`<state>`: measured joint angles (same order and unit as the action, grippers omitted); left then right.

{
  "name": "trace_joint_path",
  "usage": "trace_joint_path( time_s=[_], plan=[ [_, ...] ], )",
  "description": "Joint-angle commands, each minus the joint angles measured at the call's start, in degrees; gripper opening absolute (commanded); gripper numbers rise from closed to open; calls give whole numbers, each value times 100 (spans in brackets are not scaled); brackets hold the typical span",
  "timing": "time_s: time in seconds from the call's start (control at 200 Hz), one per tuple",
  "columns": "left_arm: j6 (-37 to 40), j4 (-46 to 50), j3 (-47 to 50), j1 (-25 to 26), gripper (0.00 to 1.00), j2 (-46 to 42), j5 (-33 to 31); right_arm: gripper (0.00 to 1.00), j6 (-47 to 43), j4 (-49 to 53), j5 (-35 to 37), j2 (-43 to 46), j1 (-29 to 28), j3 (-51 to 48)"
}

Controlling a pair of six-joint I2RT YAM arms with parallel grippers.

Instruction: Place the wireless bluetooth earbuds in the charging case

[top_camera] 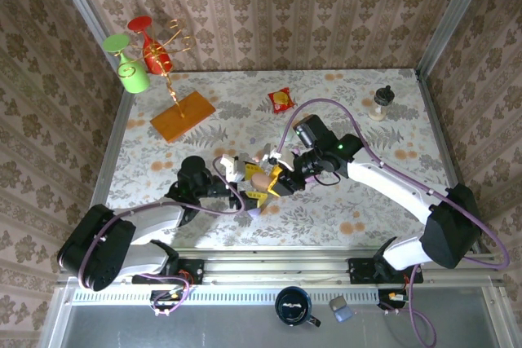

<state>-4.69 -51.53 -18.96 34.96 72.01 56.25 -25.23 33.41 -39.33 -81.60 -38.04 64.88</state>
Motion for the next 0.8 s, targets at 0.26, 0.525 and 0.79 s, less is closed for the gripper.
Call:
trace_joint_path(
  time_s=[0.26,0.525,0.79],
  plan=[
    [45,146,-48,3,62,-212,224,33,-139,129,-57,54,7,107],
    [67,152,33,-86,60,-318,212,33,-166,186,-31,145,42,69],
    [78,187,46,-103,58,-345,229,33,-150,127,-13,151,69,47]
  ],
)
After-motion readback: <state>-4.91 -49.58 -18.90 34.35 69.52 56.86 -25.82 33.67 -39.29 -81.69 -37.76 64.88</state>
